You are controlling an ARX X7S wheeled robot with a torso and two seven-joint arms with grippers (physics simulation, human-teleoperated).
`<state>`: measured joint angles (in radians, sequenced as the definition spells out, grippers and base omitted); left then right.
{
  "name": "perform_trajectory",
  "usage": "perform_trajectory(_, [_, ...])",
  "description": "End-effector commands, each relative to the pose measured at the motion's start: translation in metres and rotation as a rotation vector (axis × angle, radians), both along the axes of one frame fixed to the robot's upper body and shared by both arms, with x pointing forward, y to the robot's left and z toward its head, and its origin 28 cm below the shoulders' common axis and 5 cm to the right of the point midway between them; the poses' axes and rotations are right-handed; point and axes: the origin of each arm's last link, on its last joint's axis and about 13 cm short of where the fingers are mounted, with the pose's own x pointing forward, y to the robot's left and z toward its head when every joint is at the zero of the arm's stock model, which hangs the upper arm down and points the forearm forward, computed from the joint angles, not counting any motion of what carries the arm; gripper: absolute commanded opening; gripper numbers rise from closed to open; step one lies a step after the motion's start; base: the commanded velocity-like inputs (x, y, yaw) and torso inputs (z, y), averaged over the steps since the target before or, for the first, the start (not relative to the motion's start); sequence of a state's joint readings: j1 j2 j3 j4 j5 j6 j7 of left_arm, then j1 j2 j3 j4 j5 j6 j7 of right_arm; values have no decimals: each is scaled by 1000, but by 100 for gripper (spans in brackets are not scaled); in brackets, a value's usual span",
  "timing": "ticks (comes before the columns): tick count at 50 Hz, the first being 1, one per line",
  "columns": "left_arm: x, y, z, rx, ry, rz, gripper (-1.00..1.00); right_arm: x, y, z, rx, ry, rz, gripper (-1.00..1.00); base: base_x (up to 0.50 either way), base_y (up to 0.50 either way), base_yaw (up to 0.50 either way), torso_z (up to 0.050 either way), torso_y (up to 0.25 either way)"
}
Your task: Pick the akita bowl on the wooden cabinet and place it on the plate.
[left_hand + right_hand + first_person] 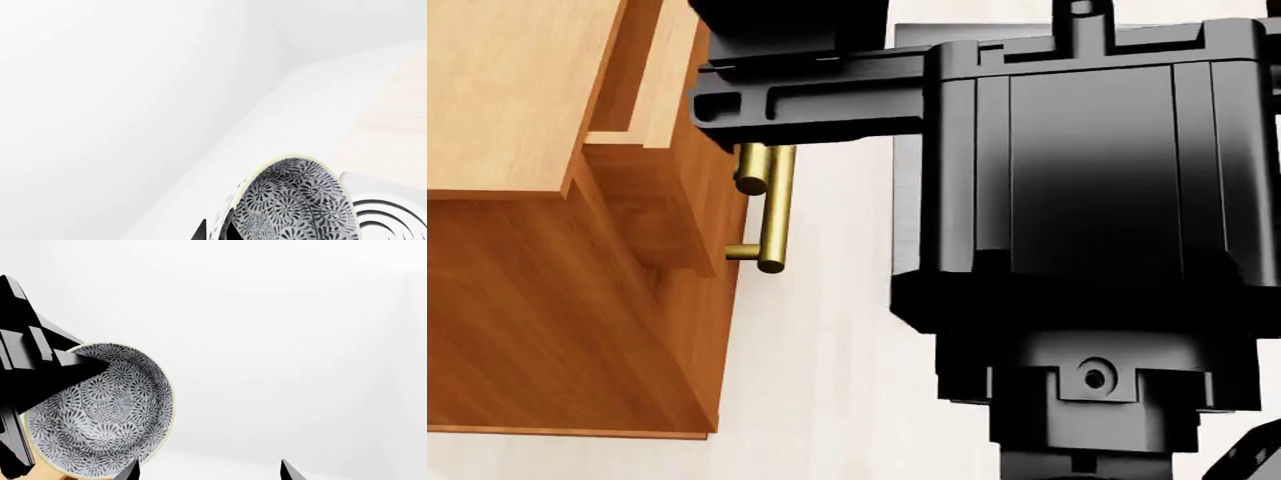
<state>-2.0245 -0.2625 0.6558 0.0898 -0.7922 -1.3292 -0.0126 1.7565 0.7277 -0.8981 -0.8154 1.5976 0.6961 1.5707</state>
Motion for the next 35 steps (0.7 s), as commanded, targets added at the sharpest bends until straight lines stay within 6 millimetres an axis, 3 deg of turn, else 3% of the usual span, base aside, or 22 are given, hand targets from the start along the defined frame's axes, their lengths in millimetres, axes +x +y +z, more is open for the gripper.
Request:
perform_trajectory(1, [3, 3, -5, -19, -11, 15, -100, -8, -1, 3, -3, -8, 21, 100, 0, 0, 0, 0, 0])
perform_trajectory(35, [9, 15, -15, -33, -1, -54, -100, -9, 1, 3, 6, 0, 38, 100, 0, 0, 0, 0, 0])
